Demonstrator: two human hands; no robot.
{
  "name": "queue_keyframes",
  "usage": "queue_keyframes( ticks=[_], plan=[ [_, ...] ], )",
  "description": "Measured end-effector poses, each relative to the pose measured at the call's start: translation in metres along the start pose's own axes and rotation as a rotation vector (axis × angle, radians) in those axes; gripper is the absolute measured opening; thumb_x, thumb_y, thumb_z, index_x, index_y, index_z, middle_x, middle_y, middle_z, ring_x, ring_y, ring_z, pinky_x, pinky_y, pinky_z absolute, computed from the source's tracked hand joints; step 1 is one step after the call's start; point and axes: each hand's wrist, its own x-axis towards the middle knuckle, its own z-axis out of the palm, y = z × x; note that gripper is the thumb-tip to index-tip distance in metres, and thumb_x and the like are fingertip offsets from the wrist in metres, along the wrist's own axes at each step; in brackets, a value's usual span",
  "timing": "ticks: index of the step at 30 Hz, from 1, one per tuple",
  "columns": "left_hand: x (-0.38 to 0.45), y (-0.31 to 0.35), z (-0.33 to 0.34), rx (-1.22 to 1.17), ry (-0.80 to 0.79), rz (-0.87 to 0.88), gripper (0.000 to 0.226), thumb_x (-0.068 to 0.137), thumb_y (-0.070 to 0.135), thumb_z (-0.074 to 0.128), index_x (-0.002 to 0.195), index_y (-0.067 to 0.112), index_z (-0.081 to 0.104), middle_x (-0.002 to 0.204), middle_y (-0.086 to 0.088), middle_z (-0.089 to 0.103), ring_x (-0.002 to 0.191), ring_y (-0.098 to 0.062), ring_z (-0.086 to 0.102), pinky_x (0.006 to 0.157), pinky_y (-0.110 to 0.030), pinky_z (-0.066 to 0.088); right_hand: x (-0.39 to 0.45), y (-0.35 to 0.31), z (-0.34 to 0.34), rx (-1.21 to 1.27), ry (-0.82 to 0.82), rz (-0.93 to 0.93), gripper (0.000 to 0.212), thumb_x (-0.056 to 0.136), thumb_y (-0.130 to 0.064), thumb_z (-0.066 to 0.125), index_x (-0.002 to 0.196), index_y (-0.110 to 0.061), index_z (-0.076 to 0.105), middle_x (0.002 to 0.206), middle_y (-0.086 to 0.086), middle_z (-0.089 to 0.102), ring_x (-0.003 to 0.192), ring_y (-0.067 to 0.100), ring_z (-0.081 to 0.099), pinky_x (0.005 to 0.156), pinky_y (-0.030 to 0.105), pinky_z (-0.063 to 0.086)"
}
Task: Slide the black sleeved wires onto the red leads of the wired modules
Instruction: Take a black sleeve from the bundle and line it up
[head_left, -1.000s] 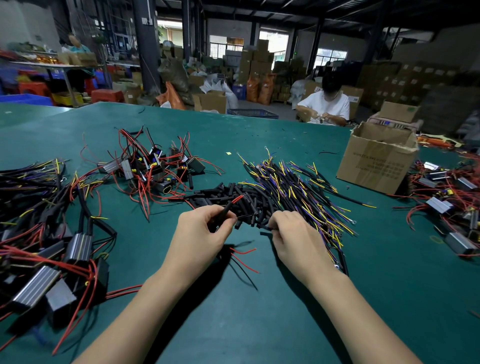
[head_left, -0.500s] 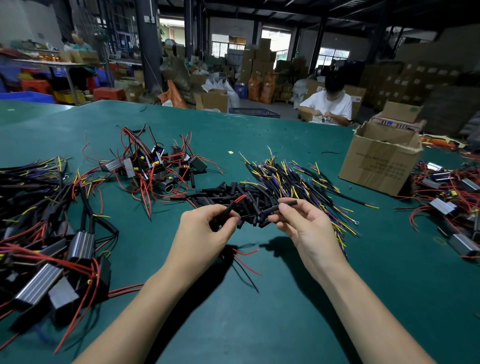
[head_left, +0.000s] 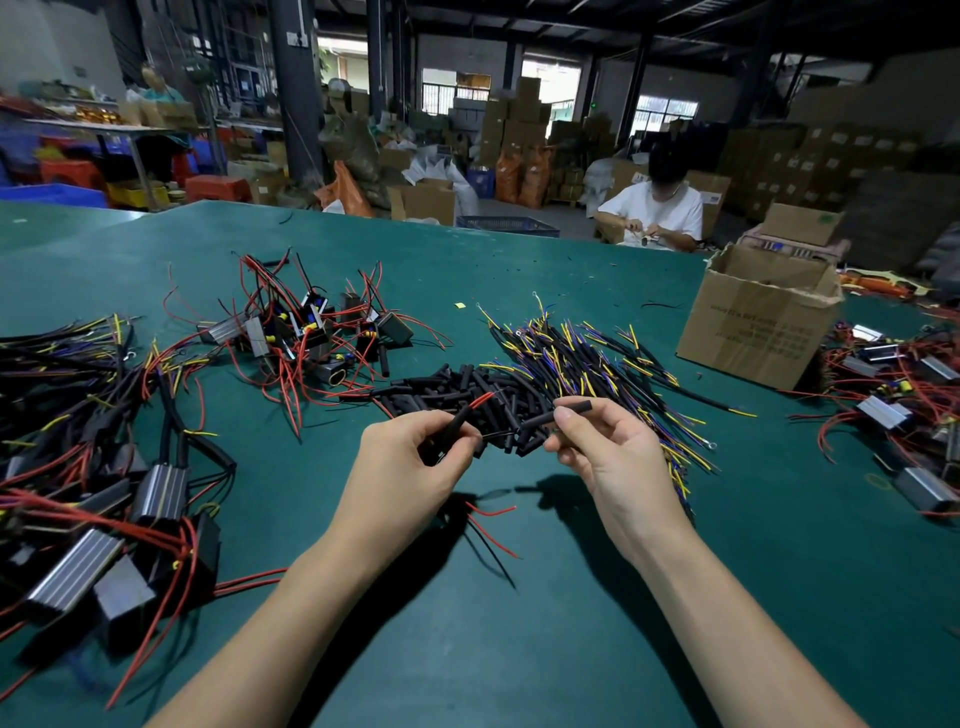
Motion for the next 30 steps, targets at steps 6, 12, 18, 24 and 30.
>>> queue_keyframes(
  ticks=[6, 12, 18, 24, 30],
  plan=[
    [0.0005, -0.0005, -0.0004, -0.008, -0.003, -0.008, 0.028, 0.082, 0.011, 0.070, 0.068, 0.035, 0.065, 0.061, 0.020, 0.063, 0.054, 0.002, 0.049, 0.056, -0.011, 0.039, 0.0019, 0.0019, -0.0011, -0.040, -0.005, -0.015, 0.007, 0.090, -0.001, 0.060, 0.092, -0.005, 0.064, 0.064, -0.005, 0.062, 0.059, 0.009, 0.060, 0.058, 0.018, 0.044],
    [0.0013, -0.0002, -0.0012, -0.018, -0.006, -0.009, 0.029, 0.082, 0.011, 0.070, 0.068, 0.035, 0.065, 0.065, 0.016, 0.066, 0.059, 0.002, 0.054, 0.061, -0.014, 0.044, 0.0031, 0.0022, -0.0010, -0.066, -0.009, -0.024, 0.007, 0.090, -0.002, 0.060, 0.090, -0.008, 0.064, 0.063, -0.007, 0.063, 0.060, 0.009, 0.060, 0.061, 0.020, 0.045],
    [0.0001, 0.0012, -0.0010, -0.027, -0.011, -0.010, 0.028, 0.083, 0.010, 0.070, 0.068, 0.034, 0.065, 0.065, 0.016, 0.066, 0.056, 0.002, 0.052, 0.058, -0.011, 0.042, 0.0042, 0.0002, -0.0037, -0.008, 0.027, -0.014, 0.008, 0.090, -0.002, 0.060, 0.088, -0.009, 0.064, 0.063, -0.006, 0.062, 0.060, 0.011, 0.059, 0.060, 0.020, 0.044],
    [-0.0003, 0.0005, -0.0018, -0.023, -0.010, -0.003, 0.028, 0.083, 0.011, 0.069, 0.067, 0.034, 0.065, 0.063, 0.019, 0.064, 0.055, 0.003, 0.051, 0.057, -0.011, 0.041, 0.0024, 0.0010, -0.0037, -0.006, 0.005, 0.013, 0.007, 0.090, -0.003, 0.060, 0.089, -0.008, 0.064, 0.067, -0.002, 0.061, 0.061, 0.013, 0.058, 0.060, 0.021, 0.044],
    [0.0003, 0.0006, -0.0017, -0.035, -0.018, -0.006, 0.026, 0.083, 0.011, 0.069, 0.068, 0.031, 0.066, 0.059, 0.020, 0.061, 0.054, 0.003, 0.049, 0.057, -0.010, 0.039, 0.0022, 0.0011, -0.0030, -0.033, -0.002, -0.007, 0.007, 0.089, -0.003, 0.061, 0.088, -0.009, 0.064, 0.065, -0.005, 0.062, 0.061, 0.012, 0.059, 0.061, 0.021, 0.044]
  ],
)
